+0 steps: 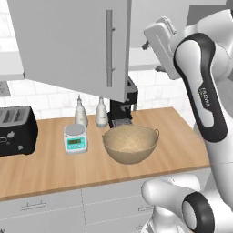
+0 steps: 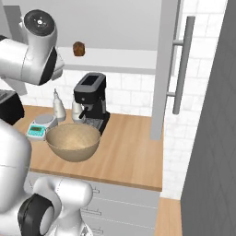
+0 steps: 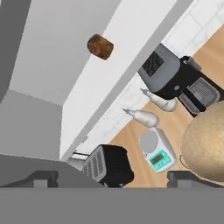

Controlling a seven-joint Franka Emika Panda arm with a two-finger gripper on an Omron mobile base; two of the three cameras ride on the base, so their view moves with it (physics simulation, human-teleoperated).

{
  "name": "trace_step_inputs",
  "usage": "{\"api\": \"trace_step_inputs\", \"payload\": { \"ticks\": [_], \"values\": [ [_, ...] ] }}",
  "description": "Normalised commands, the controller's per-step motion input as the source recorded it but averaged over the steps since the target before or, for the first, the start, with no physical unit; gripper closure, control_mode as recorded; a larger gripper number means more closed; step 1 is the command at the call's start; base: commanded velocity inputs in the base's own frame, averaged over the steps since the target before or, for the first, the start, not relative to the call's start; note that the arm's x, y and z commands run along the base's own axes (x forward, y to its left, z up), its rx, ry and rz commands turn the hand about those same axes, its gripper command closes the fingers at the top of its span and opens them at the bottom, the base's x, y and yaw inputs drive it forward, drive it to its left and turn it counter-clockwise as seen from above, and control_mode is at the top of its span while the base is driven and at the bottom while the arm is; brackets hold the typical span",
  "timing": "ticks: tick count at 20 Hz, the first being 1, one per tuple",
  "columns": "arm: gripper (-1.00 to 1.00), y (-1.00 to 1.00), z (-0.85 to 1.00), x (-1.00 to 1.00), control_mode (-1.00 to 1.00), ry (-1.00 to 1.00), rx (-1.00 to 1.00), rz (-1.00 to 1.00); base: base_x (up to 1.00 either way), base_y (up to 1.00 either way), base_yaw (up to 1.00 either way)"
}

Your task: Open the cabinet, pick up the bread from the cabinet and place it in the basket. Then move the basket to the dining counter.

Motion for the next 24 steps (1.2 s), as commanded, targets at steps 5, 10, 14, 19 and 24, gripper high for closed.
{"api": "trace_step_inputs", "payload": {
  "ticks": [5,10,14,19,24],
  "values": [
    [-1.0,0.34,-0.1,0.75,-1.0,0.21,0.25,0.0,0.0,0.0,0.0],
    [-1.0,0.67,-0.18,0.67,-1.0,0.04,0.17,0.1,0.0,0.0,0.0],
    [-1.0,0.75,0.0,0.2,-1.0,0.0,0.1,0.26,0.0,0.0,0.0],
    [-1.0,0.8,-0.02,-0.3,-1.0,0.01,0.1,0.37,0.0,0.0,0.0],
    [-1.0,1.0,0.01,-0.72,-1.0,0.05,0.03,0.37,0.0,0.0,0.0]
  ]
}}
